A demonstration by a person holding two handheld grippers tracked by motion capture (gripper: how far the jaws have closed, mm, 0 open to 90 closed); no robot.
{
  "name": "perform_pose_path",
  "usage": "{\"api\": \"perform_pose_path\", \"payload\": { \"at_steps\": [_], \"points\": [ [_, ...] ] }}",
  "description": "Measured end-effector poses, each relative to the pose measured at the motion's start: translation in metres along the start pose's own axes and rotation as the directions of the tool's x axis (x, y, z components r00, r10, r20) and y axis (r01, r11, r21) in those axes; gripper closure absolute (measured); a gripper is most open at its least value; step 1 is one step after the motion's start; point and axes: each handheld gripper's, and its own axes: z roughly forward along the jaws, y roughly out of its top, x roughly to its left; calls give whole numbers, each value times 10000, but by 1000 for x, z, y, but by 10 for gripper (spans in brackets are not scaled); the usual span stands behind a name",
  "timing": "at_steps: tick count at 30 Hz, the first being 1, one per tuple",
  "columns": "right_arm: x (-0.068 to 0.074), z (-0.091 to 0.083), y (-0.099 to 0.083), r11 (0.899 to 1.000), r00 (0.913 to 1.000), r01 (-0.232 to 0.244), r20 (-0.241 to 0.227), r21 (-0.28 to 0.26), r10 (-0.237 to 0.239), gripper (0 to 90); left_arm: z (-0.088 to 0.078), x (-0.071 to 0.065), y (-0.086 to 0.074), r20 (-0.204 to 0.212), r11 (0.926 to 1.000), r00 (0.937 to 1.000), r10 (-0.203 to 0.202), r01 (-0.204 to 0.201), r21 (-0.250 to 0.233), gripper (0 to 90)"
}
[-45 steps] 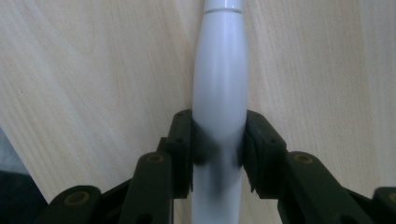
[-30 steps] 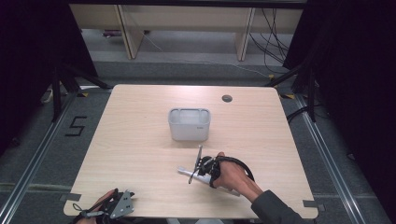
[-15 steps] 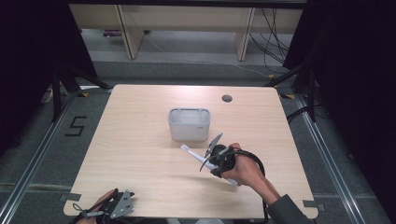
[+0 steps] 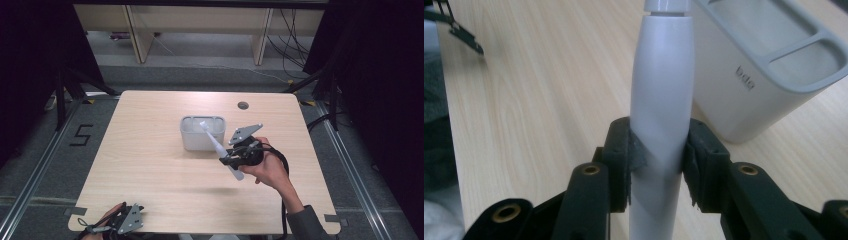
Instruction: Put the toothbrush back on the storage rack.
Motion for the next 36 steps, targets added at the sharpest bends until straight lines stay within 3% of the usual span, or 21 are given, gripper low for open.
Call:
{"api": "perform_pose_path", "payload": {
  "at_steps": [6, 14, 15, 18, 19, 24, 25, 26, 31, 32, 33, 34, 36],
  "points": [
    [-11, -5, -1, 9892, 9986, -510, 80, -1376, 526, 665, 1, -1, 0, 17, 10000, 10000, -20, 20, 14, 164],
    [-20, -6, 0, 9747, 9964, -523, 542, -2175, 655, 665, -1, 0, 1, -50, 10000, 10000, -7, 7, -24, 164],
    [-22, -8, 0, 9682, 9950, -464, 743, -2460, 666, 665, -1, -1, 1, -30, 10000, 10000, -84, 84, -43, 164],
    [-24, -9, 1, 9599, 9937, -680, 672, -2720, 895, 665, -1, -1, 1, -32, 10000, 10000, -23, 22, -72, 165],
    [-27, -9, 1, 9517, 9919, -766, 744, -2973, 1030, 665, -1, 0, 1, -44, 10000, 10000, 9, -9, -56, 164],
    [-33, -10, 4, 9431, 9884, -807, 960, -3227, 1174, 665, -1, -1, 0, -47, 10000, 10000, -28, 28, -74, 165],
    [-33, -9, 5, 9370, 9855, -978, 986, -3355, 1382, 665, -1, 0, 1, -60, 10000, 10000, -34, 34, -58, 164],
    [-35, -10, 6, 9352, 9862, -779, 1110, -3453, 1231, 665, -1, 0, 1, -58, 10000, 10000, -28, 28, -43, 164],
    [-40, -11, 10, 9221, 9826, -987, 1100, -3742, 1498, 665, -1, 1, 0, -110, 10000, 9999, -70, 70, -37, 165],
    [-41, -10, 11, 9157, 9800, -1049, 1164, -3880, 1616, 665, -3, 2, 1, 62, 9999, 10000, -32, 31, 150, 165],
    [-41, -10, 12, 9146, 9782, -1231, 1085, -3852, 1773, 665, -3, 0, 0, -221, 10000, 9998, -29, 29, 1, 165],
    [-45, -9, 14, 9114, 9797, -1009, 1195, -3991, 1608, 665, -3, 1, 0, -178, 10000, 9998, 10, -10, 18, 165],
    [-47, -8, 16, 9100, 9788, -1004, 1240, -4024, 1628, 665, -3, 1, 0, -143, 10000, 9999, -22, 22, 10, 165]
  ]
}}
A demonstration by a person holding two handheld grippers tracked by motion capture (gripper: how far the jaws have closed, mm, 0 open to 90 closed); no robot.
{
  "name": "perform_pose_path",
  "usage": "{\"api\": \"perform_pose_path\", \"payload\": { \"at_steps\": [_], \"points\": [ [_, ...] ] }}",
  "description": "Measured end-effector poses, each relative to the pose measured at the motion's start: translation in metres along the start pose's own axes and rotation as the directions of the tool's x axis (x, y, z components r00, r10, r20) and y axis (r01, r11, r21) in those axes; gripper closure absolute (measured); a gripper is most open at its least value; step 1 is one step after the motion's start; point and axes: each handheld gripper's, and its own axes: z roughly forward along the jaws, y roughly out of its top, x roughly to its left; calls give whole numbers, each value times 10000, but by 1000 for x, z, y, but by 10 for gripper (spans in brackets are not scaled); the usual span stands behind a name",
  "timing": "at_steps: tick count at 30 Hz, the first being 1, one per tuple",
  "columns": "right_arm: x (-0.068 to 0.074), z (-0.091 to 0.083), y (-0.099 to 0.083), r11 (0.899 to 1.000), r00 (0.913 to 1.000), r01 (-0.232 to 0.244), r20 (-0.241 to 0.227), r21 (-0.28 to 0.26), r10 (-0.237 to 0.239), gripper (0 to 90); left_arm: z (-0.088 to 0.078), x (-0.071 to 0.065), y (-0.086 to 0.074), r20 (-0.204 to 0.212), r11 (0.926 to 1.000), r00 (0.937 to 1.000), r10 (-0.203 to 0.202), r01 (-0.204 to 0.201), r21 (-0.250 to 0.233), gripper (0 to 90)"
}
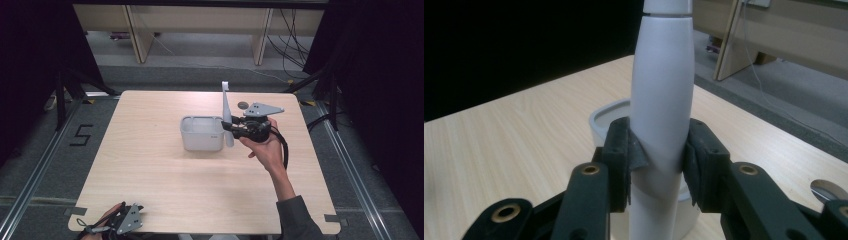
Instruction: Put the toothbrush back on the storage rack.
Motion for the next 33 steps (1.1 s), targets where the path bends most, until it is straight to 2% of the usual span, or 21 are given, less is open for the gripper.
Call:
{"api": "perform_pose_path", "payload": {
  "at_steps": [3, 4, 5, 9, 11, 12, 14, 18, 20, 21, 30, 31, 32, 33],
  "points": [
    [-2, 5, 4, 9995, 9995, -305, -101, -90, 304, 665, 0, -1, 0, 42, 10000, 10000, 49, -49, 42, 165],
    [-3, 6, 6, 9998, 9998, -188, 108, -91, 189, 665, 0, -1, 0, 56, 10000, 10000, 51, -51, 39, 166],
    [-3, 7, 7, 9994, 9994, -343, -6, -102, 343, 665, 0, -1, 0, 19, 10000, 10000, 47, -48, 49, 166],
    [-7, 7, 15, 9990, 9995, -156, 259, -413, 167, 665, 1, -1, 0, 5, 10000, 10000, 33, -33, 45, 168],
    [-14, 9, 21, 9962, 9987, -506, -2, -710, 507, 665, 1, 0, 0, 189, 10000, 9998, 50, -51, 67, 168],
    [-14, 9, 21, 9962, 9987, -506, -2, -710, 507, 665, 1, 0, 0, 138, 10000, 9999, 33, -33, 46, 168],
    [-18, 10, 24, 9933, 9967, -791, 105, -839, 802, 665, 0, 0, 0, 162, 10000, 9999, 25, -25, 3, 168],
    [-26, 14, 31, 9909, 9959, -767, 384, -1107, 814, 665, 0, 1, 0, 257, 9999, 9997, -18, 14, 125, 168],
    [-28, 16, 33, 9893, 9949, -741, 583, -1258, 819, 665, 1, -1, 0, 126, 10000, 9999, -13, 13, -59, 168],
    [-28, 18, 34, 9873, 9941, -868, 525, -1327, 945, 664, 1, -1, 0, 143, 10000, 9999, 26, -25, -48, 168],
    [-32, 39, 30, 9882, 9927, -945, 638, -1209, 1027, 665, 2, -1, -1, 117, 10000, 9999, -39, 39, -24, 169],
    [-31, 43, 29, 9880, 9911, -1043, 706, -1142, 1128, 664, -1, 2, 0, 460, 9995, 9989, 7, -21, 323, 169],
    [-31, 43, 29, 9880, 9911, -1043, 706, -1142, 1128, 664, 1, 1, -1, 368, 9999, 9993, -21, 15, 162, 169],
    [-32, 45, 28, 9902, 9924, -746, 888, -1178, 853, 664, 2, 0, -1, 230, 10000, 9997, -35, 33, 72, 169]
  ]
}}
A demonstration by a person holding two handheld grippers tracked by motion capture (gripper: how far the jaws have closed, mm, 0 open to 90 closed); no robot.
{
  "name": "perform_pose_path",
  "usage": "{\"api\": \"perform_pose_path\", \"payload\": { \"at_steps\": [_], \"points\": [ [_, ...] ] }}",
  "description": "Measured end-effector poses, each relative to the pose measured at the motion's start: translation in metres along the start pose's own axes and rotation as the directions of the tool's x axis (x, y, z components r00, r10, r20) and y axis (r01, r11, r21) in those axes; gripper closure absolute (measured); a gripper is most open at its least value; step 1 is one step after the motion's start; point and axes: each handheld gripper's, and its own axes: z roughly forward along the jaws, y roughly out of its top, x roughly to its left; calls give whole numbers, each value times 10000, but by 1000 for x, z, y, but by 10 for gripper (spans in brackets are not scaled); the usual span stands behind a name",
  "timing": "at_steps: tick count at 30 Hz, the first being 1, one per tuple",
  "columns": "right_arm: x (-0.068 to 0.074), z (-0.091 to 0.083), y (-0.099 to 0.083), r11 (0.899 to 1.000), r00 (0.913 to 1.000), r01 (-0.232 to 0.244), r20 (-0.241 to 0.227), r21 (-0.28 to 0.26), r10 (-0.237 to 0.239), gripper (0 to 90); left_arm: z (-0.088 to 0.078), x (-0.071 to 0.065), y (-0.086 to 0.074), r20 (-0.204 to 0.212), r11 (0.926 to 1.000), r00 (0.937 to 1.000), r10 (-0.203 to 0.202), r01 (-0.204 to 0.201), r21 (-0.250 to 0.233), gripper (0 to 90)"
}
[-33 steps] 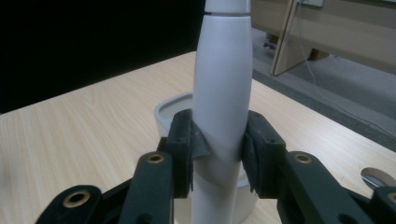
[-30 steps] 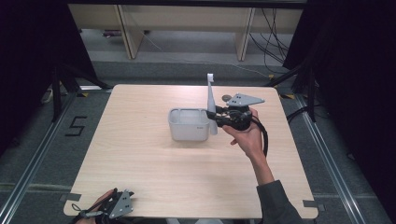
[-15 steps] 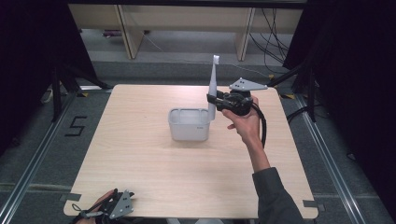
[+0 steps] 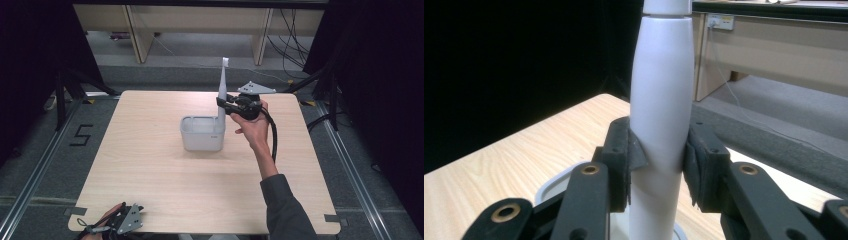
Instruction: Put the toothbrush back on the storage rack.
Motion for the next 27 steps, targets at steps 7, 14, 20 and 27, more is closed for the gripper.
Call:
{"api": "perform_pose_path", "payload": {
  "at_steps": [7, 14, 20, 27],
  "points": [
    [1, 12, -4, 9997, 9997, -252, 16, 75, 252, 665, 0, -1, 0, -53, 9999, 10000, -37, 36, -96, 169],
    [-1, 17, -8, 9986, 9989, -469, 68, 237, 467, 664, -1, 0, 1, 282, 9997, 9996, 99, -105, 201, 168],
    [-2, 20, -11, 9994, 9995, -249, 194, 255, 244, 664, 0, -1, 1, 215, 9999, 9997, 63, -65, 84, 168],
    [-4, 25, -22, 9981, 9990, -414, 194, 462, 405, 663, 0, -1, 1, 68, 10000, 10000, 60, -60, -26, 168]
  ]
}}
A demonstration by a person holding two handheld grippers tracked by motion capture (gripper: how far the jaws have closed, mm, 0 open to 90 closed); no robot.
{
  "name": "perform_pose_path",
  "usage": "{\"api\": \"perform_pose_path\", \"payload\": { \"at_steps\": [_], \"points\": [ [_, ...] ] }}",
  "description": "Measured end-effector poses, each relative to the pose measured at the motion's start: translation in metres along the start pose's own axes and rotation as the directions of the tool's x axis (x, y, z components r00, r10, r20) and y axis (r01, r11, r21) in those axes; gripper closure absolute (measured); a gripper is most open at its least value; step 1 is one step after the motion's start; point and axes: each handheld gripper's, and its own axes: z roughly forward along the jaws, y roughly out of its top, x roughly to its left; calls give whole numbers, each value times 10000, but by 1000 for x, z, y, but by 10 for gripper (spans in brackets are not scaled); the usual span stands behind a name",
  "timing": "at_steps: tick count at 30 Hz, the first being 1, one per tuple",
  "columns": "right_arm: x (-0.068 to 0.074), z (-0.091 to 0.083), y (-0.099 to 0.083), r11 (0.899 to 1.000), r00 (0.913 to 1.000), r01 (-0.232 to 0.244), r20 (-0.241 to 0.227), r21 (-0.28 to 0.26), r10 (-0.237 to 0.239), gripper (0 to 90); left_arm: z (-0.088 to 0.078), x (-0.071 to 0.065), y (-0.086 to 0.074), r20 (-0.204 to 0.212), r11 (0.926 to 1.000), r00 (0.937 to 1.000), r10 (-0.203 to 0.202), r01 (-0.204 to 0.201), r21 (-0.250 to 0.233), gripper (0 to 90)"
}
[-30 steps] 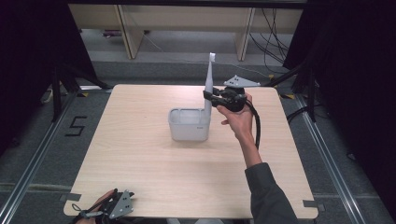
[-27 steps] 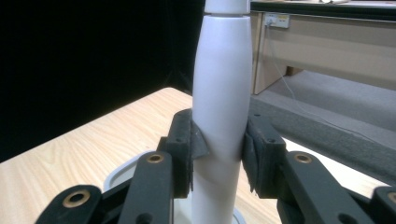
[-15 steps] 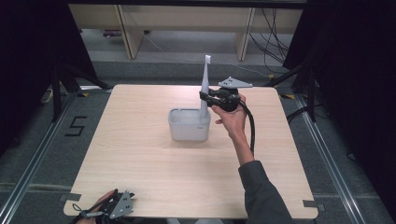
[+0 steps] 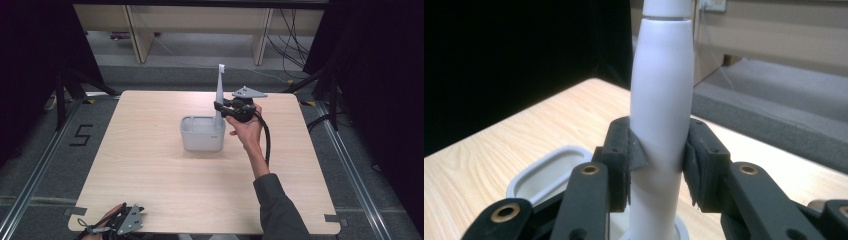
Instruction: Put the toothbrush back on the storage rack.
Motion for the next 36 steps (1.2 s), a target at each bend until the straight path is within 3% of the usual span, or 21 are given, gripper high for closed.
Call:
{"api": "perform_pose_path", "payload": {
  "at_steps": [2, 4, 5, 6, 7, 10, 13, 15, 18, 20, 22, 23, 24, 25, 28, 29, 30, 32, 33, 34, 36],
  "points": [
    [1, 1, -4, 9999, 10000, -31, 67, 138, 31, 663, 0, 0, 0, 181, 10000, 9998, 20, -21, 73, 168],
    [1, 4, -7, 9999, 10000, 79, 30, 71, -79, 663, 1, -1, 0, 29, 10000, 10000, 46, -46, 14, 168],
    [3, 3, -9, 9996, 9999, -136, 86, 240, 134, 663, 1, -1, 0, 45, 10000, 10000, 10, -10, 8, 168],
    [2, 4, -11, 9999, 9999, 8, 132, 147, -10, 663, 0, 0, 0, 246, 9999, 9997, 11, -13, 108, 168],
    [2, 6, -13, 9995, 9999, 54, 86, 310, -56, 664, 1, -1, 0, 36, 10000, 10000, 19, -19, -21, 168],
    [3, 6, -16, 9994, 9999, 6, 138, 357, -11, 664, 1, -1, 0, 81, 10000, 10000, -3, 3, -4, 168],
    [4, 7, -18, 9981, 9992, 290, 249, 550, -304, 664, 2, -1, 0, 53, 10000, 10000, 38, -39, 58, 168],
    [5, 7, -20, 9978, 9993, 167, 315, 634, -187, 664, 2, -1, 0, 47, 10000, 10000, 58, -58, 21, 168],
    [4, 9, -21, 9965, 9984, 473, 278, 688, -494, 670, 1, -1, 0, 66, 10000, 10000, 30, -30, 28, 168],
    [4, 7, -21, 9977, 9992, 213, 321, 651, -234, 707, 1, -1, 0, 101, 10000, 9999, 7, -8, 27, 168],
    [2, 6, -21, 9991, 10000, 50, 51, 427, -52, 757, 1, -2, 0, 13, 10000, 10000, 5, -5, -73, 168],
    [2, 4, -20, 9988, 10000, 50, 60, 492, -53, 761, 0, -1, 1, 298, 9997, 9995, 88, -94, 209, 168],
    [3, 4, -20, 9986, 9999, 167, 34, 509, -169, 762, 2, -2, 0, 6, 10000, 10000, 78, -78, -13, 168],
    [2, 4, -19, 9976, 9989, 467, 49, 503, -470, 762, 2, -2, 0, -10, 10000, 10000, 54, -54, -29, 168],
    [6, 4, -19, 9978, 9996, 267, 53, 600, -271, 762, 2, -2, 0, 35, 10000, 10000, 80, -79, -26, 168],
    [4, 4, -19, 9973, 9990, 437, -27, 585, -436, 762, 2, -2, 0, 22, 10000, 10000, 76, -76, 0, 168],
    [5, 4, -19, 9977, 9997, 247, 20, 636, -249, 760, 2, -2, 0, -1, 10000, 10000, 57, -57, -8, 168],
    [4, 4, -19, 9979, 9995, 298, -80, 571, -294, 741, 2, -2, 0, -4, 10000, 10000, 34, -34, -53, 168],
    [5, 4, -20, 9980, 9998, 175, 46, 606, -178, 702, 0, -1, 1, 304, 9997, 9995, 121, -127, 216, 168],
    [5, 4, -20, 9980, 9998, 175, 46, 606, -178, 702, 0, -1, 1, 304, 9997, 9995, 121, -127, 216, 168],
    [4, 4, -20, 9973, 9997, 244, 36, 698, -247, 657, 2, -2, 0, -7, 10000, 10000, 68, -68, -7, 168]
  ]
}}
